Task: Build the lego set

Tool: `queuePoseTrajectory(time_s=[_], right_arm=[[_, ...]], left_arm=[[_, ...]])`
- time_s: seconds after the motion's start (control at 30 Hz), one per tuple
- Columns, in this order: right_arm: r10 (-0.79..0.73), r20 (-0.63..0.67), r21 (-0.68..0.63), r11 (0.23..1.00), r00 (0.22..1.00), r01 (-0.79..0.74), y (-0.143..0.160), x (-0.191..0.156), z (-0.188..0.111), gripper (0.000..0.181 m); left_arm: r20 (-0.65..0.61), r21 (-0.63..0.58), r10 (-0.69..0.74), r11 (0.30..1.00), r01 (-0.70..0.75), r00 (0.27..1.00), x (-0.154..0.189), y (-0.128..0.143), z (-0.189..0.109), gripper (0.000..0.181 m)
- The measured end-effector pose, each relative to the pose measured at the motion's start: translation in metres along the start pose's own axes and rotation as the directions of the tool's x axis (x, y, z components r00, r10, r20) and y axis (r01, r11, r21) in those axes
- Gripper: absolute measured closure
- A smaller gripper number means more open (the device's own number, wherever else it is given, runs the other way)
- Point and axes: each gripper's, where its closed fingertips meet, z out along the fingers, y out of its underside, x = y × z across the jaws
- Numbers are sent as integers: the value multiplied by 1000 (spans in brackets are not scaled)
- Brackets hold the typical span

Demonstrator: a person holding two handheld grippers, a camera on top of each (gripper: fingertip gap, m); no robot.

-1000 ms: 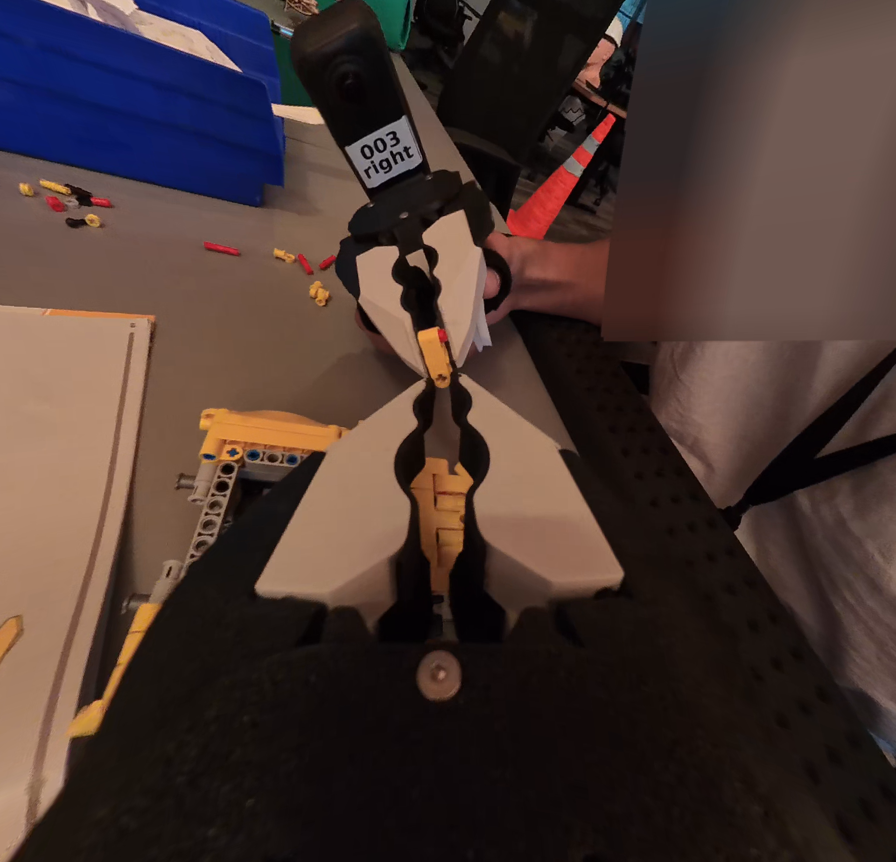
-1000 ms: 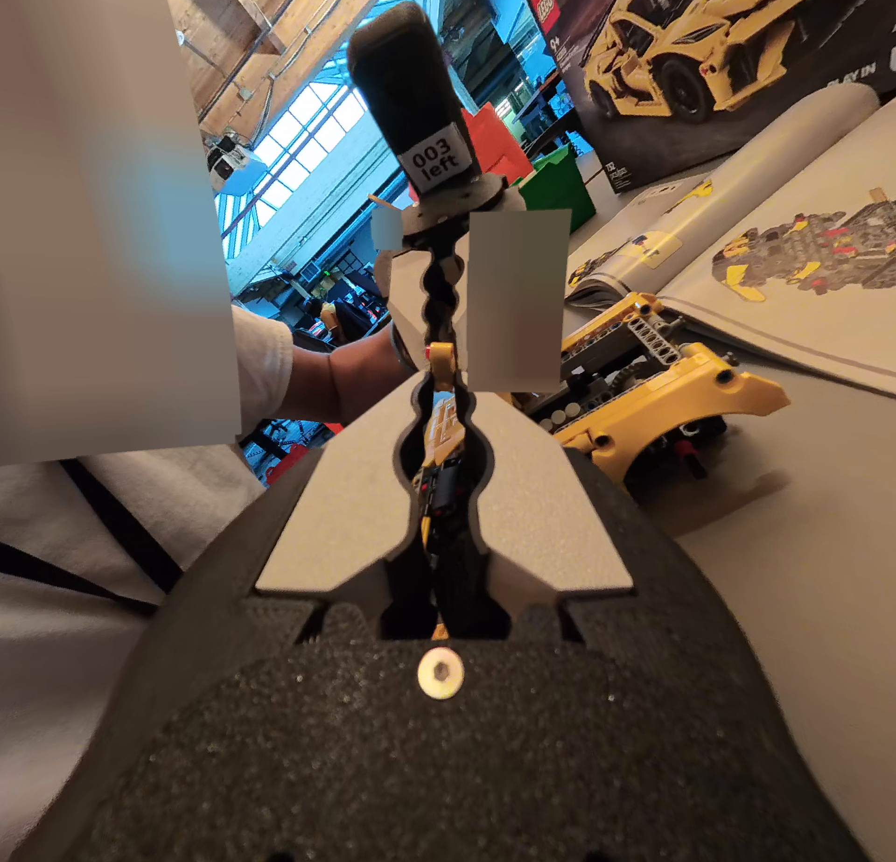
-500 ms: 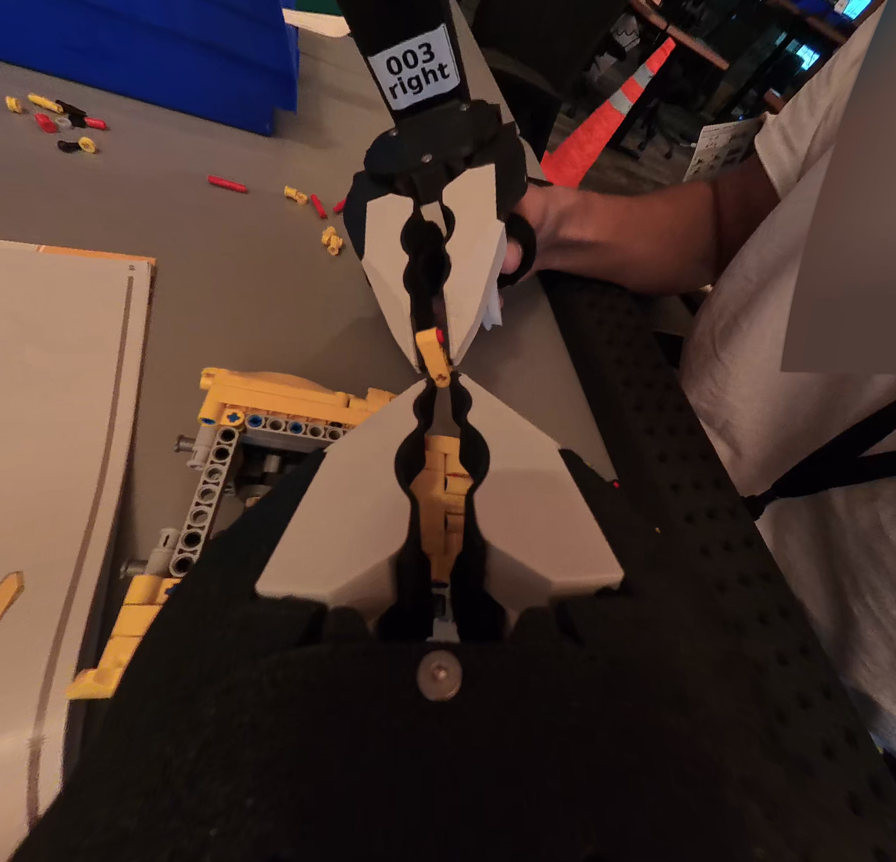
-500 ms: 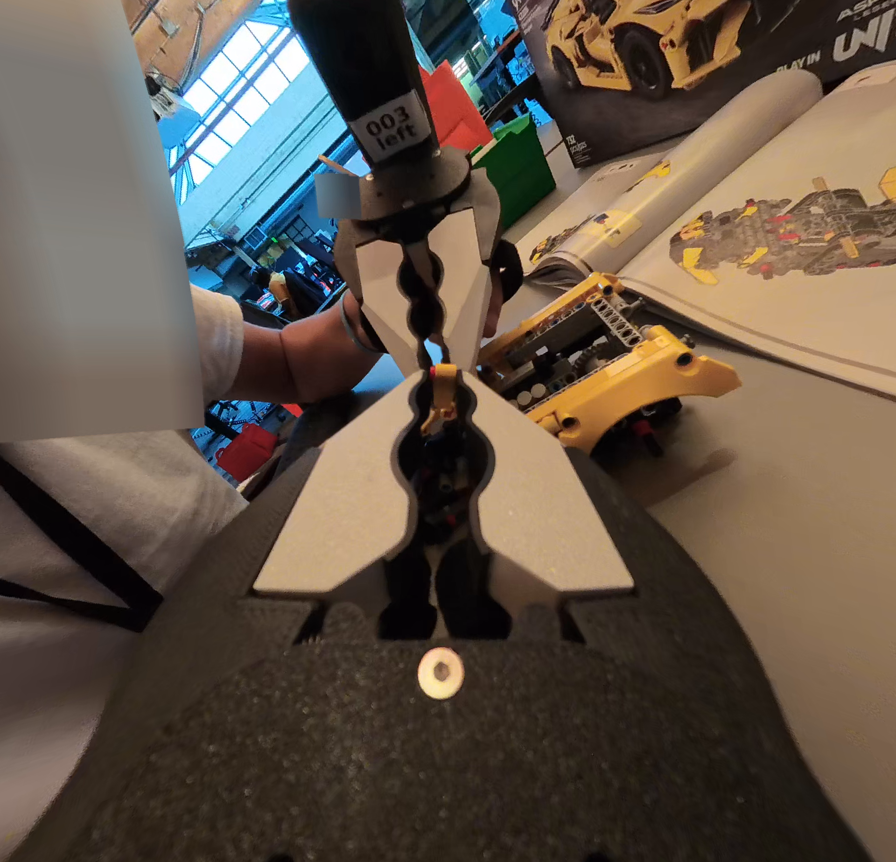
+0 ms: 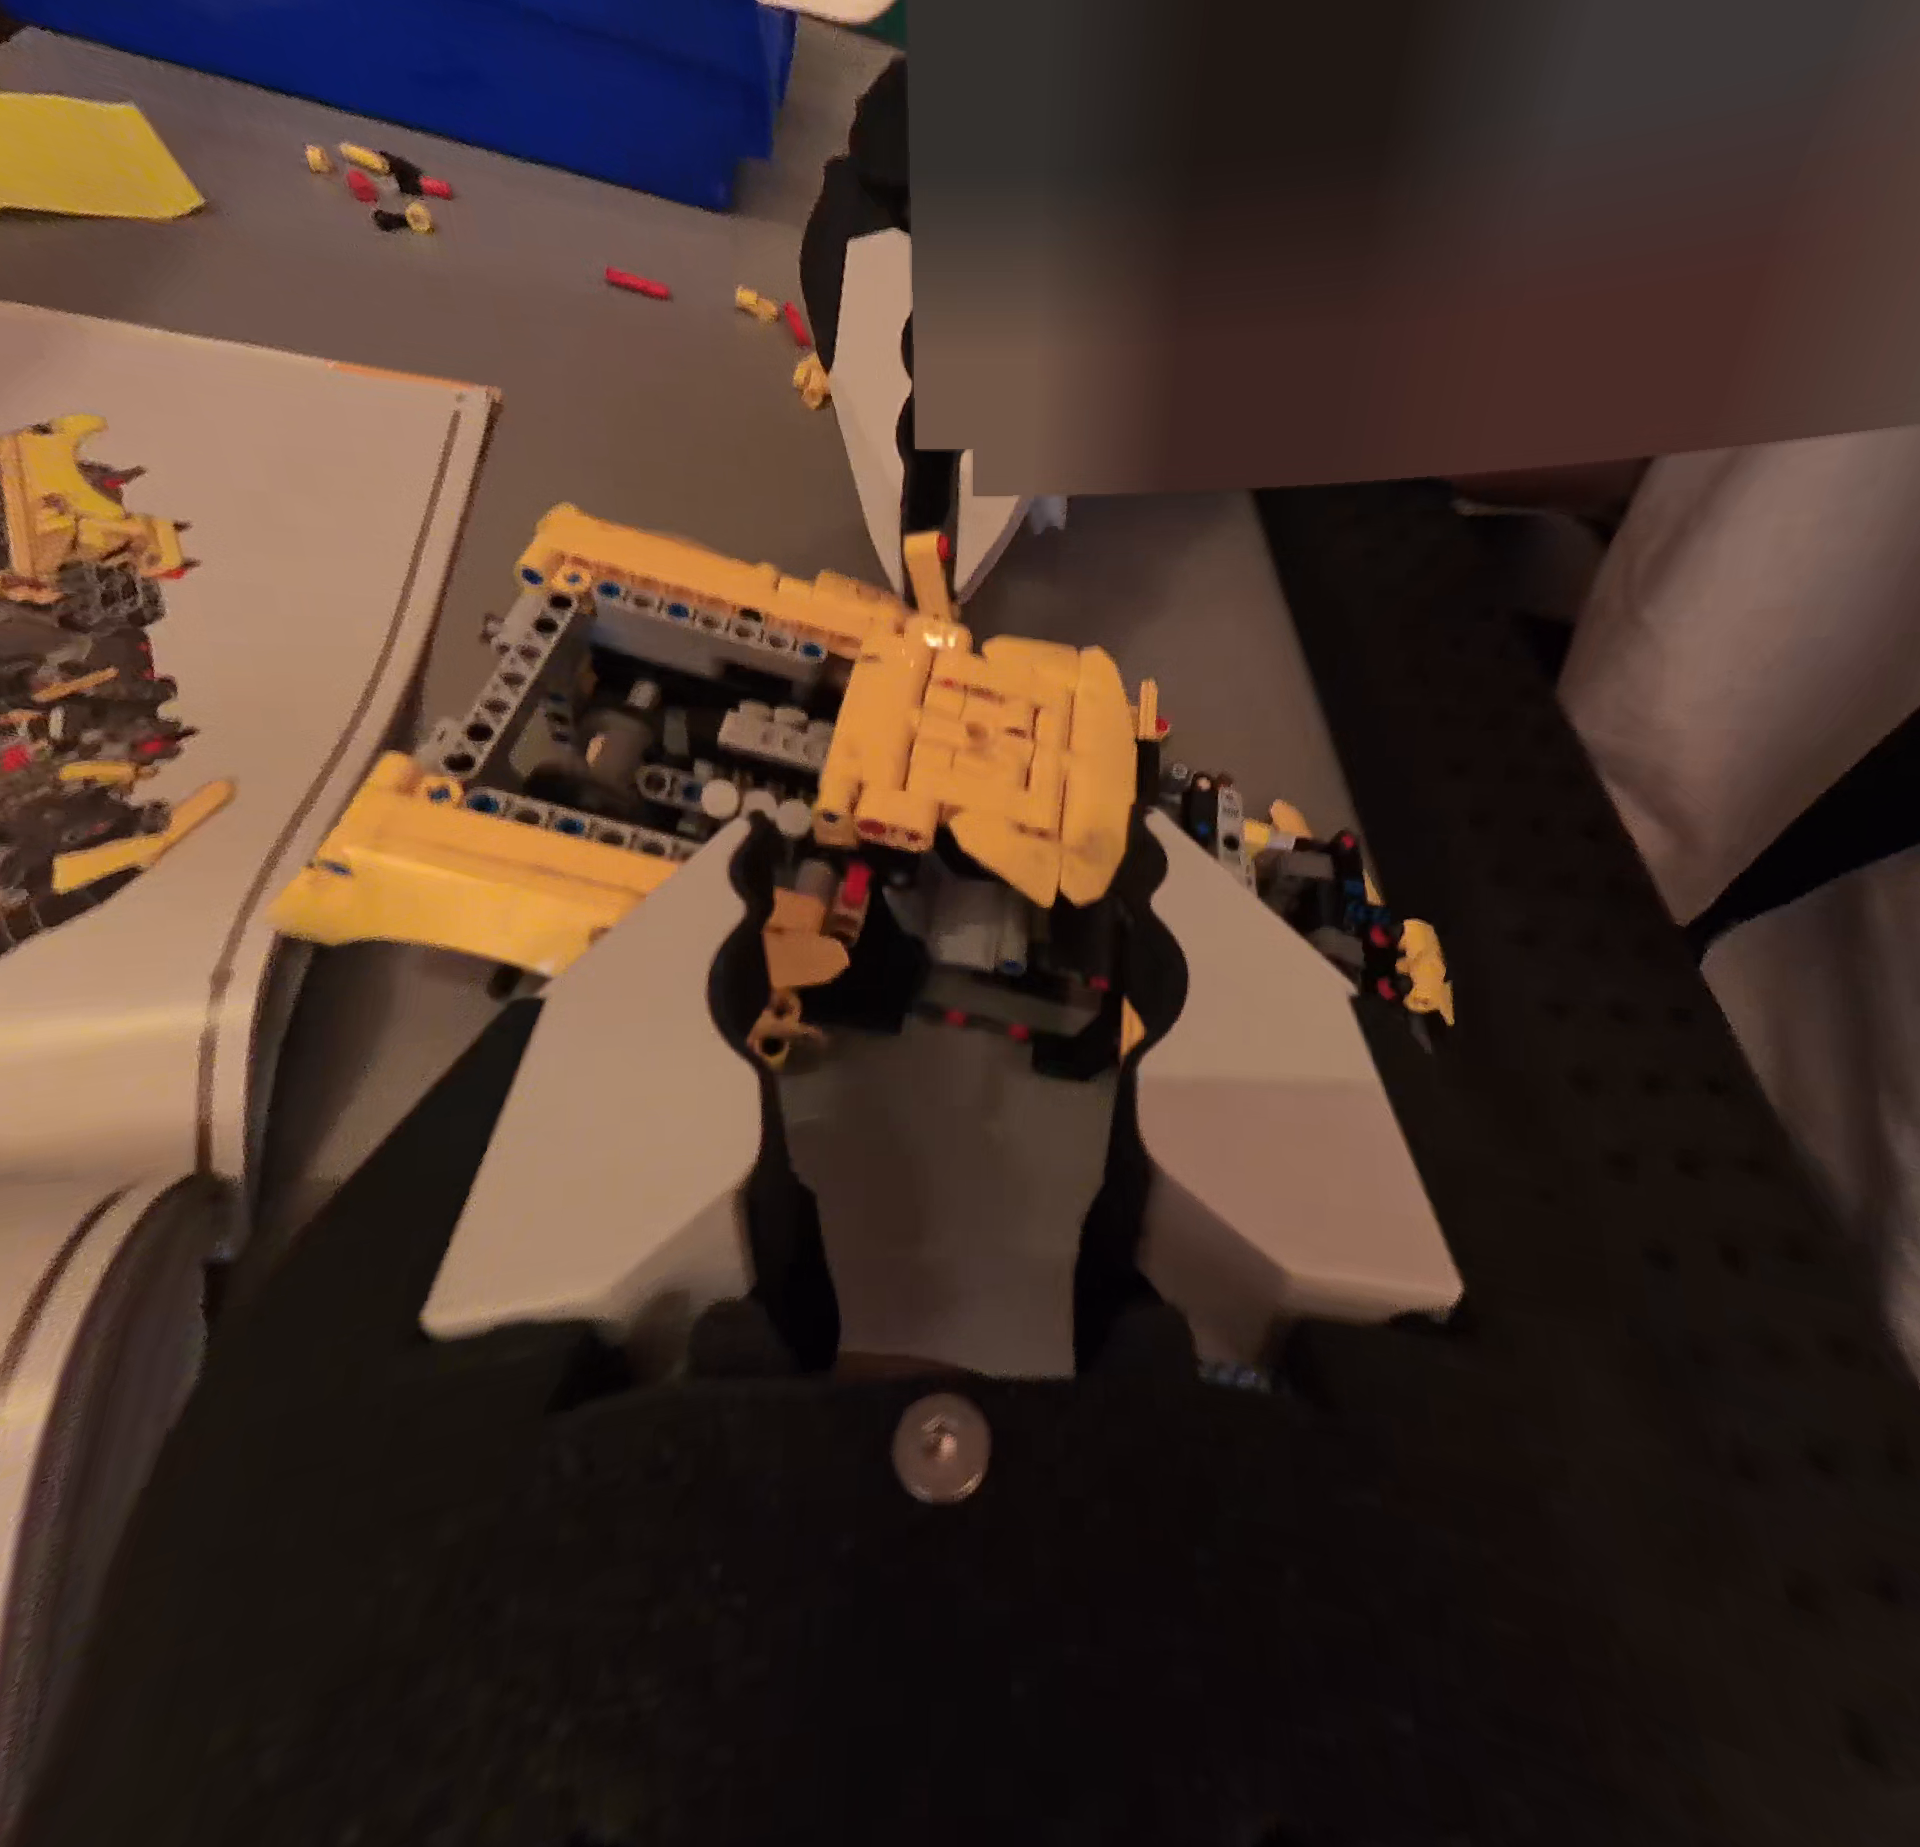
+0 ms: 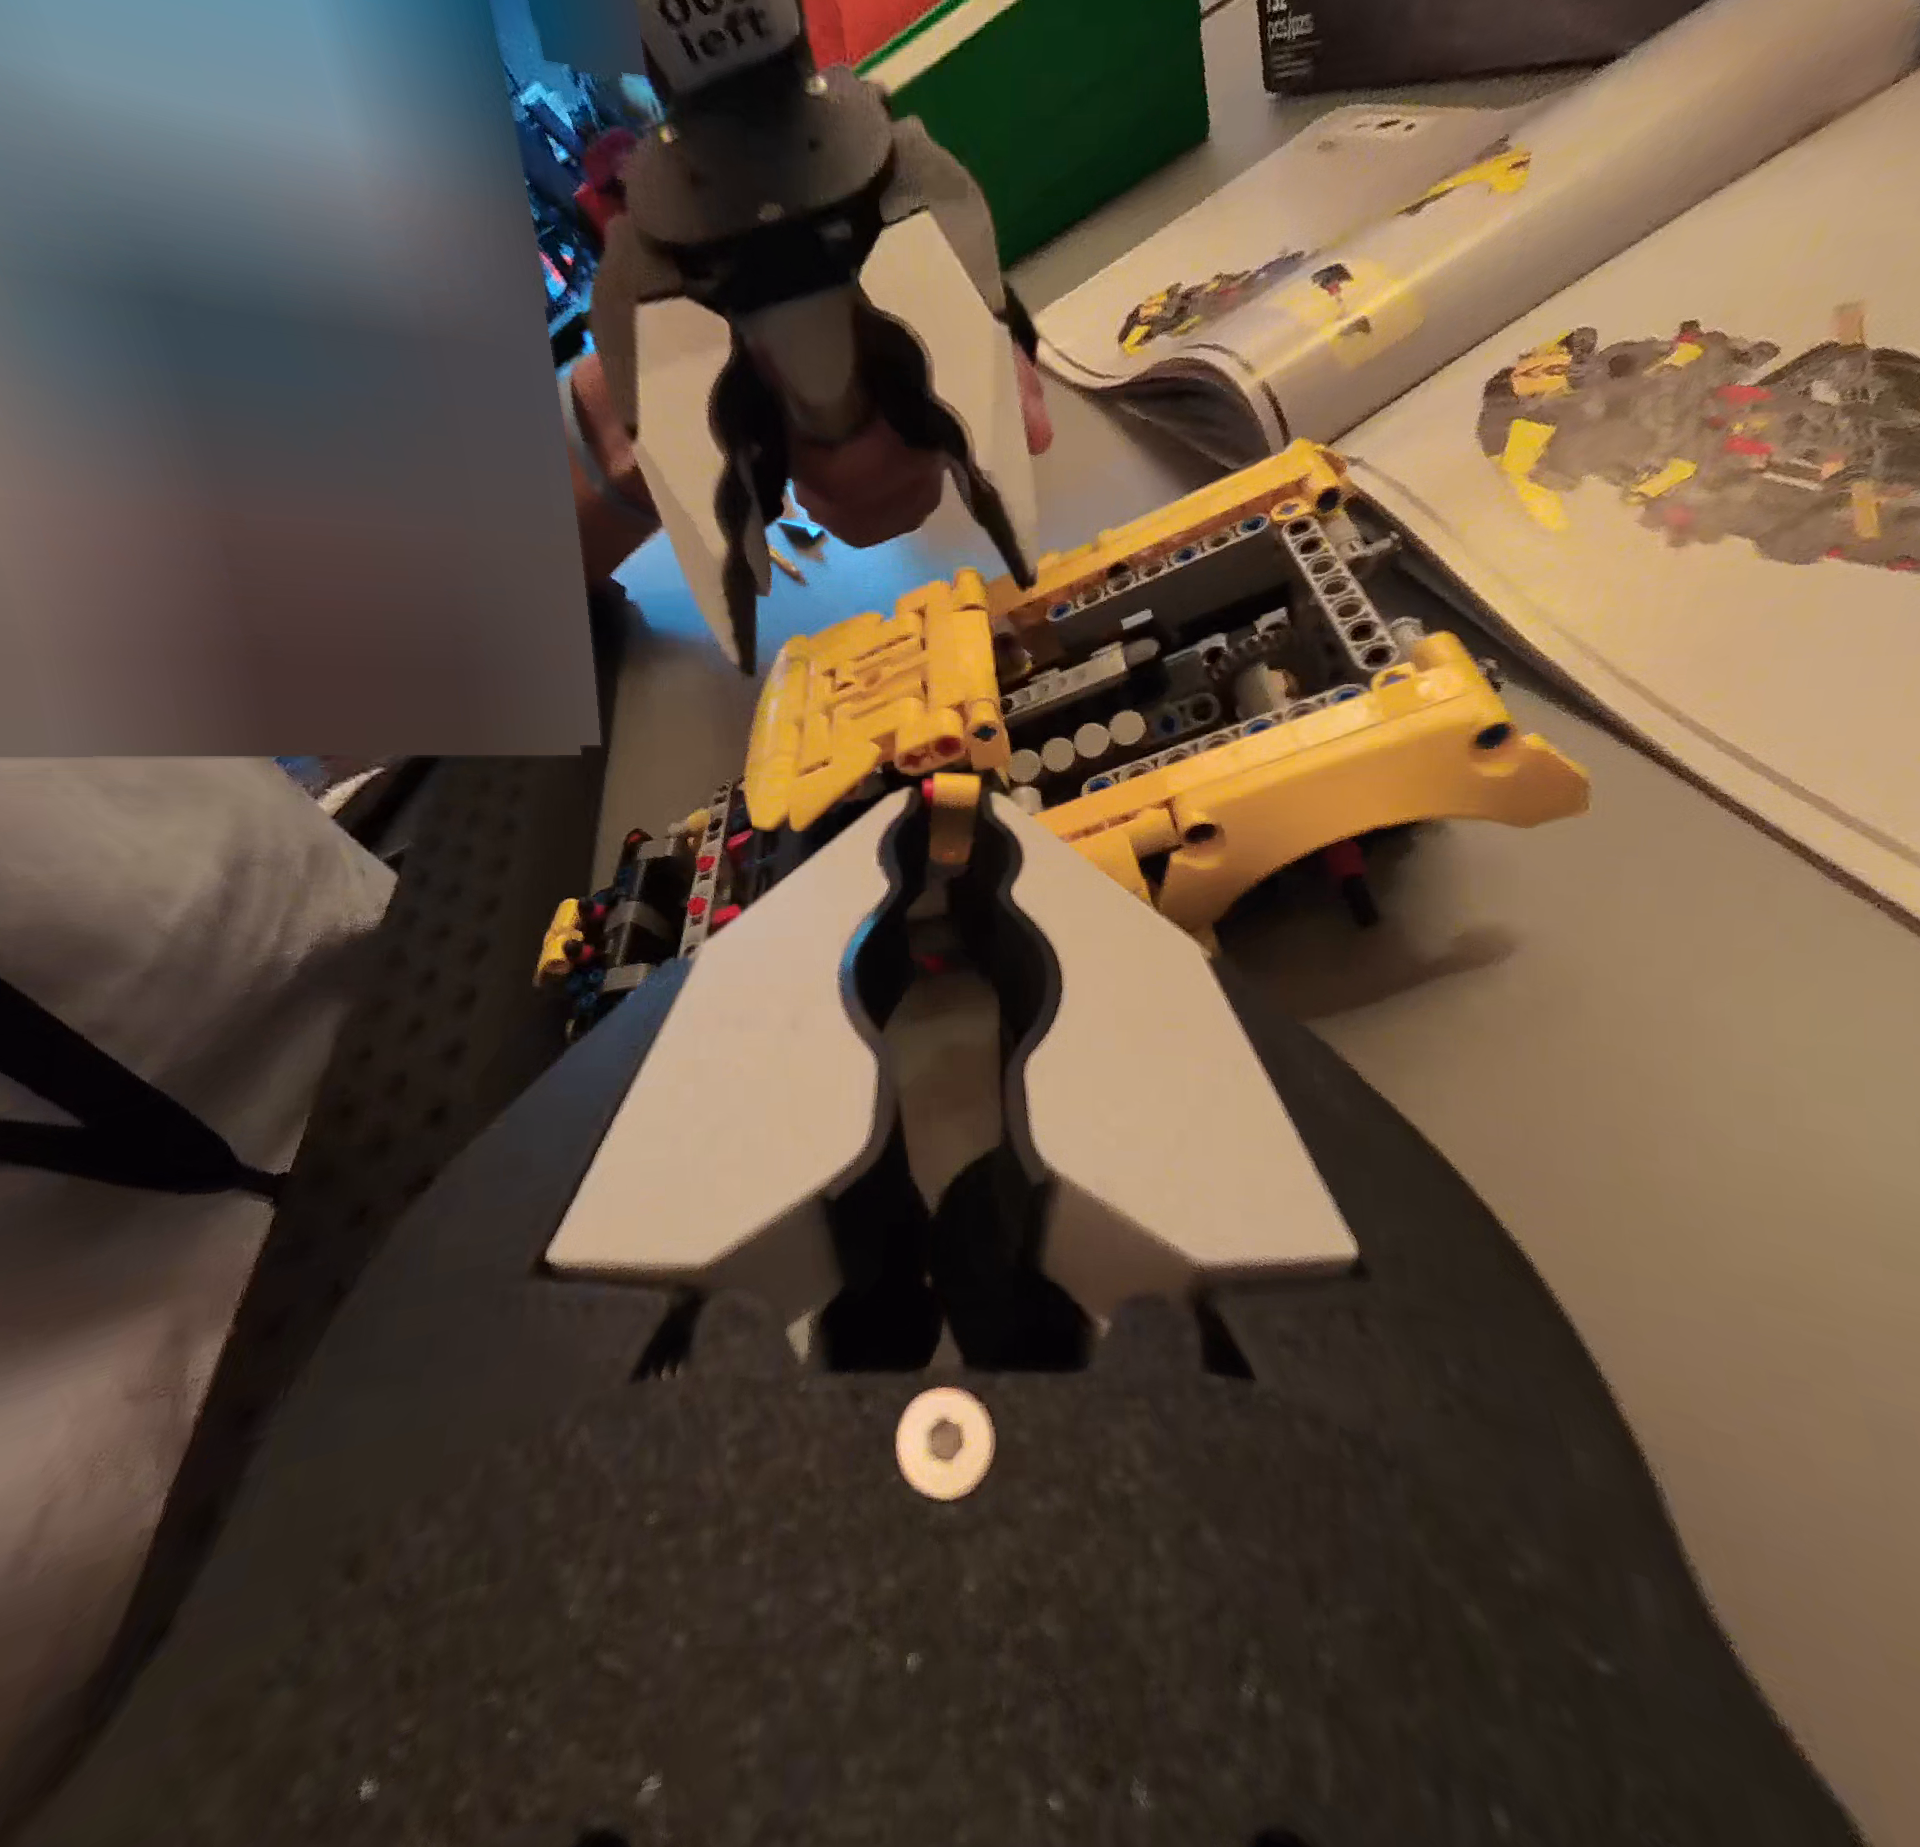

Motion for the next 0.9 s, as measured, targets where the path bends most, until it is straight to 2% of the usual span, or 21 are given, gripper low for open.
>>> queuePoseTrajectory(time_s=[0.17,0.43,0.63,0.77,0.9], right_arm=[[-75,-59,-48,996,995,73,7,5,7,173],[-67,-52,-35,997,996,65,5,7,8,174],[-9,-25,-4,1000,1000,9,2,7,8,174],[103,9,12,995,995,-103,2,8,10,174],[124,-2,29,992,992,-124,1,9,11,174]], left_arm=[[-9,-9,18,1000,-18,1000,7,7,6,110],[7,-61,47,997,-47,999,4,13,17,112],[-4,-52,57,997,-57,998,4,14,17,113],[-5,-41,53,998,-53,999,4,13,17,113],[-10,-36,46,998,-46,999,4,13,16,113]])
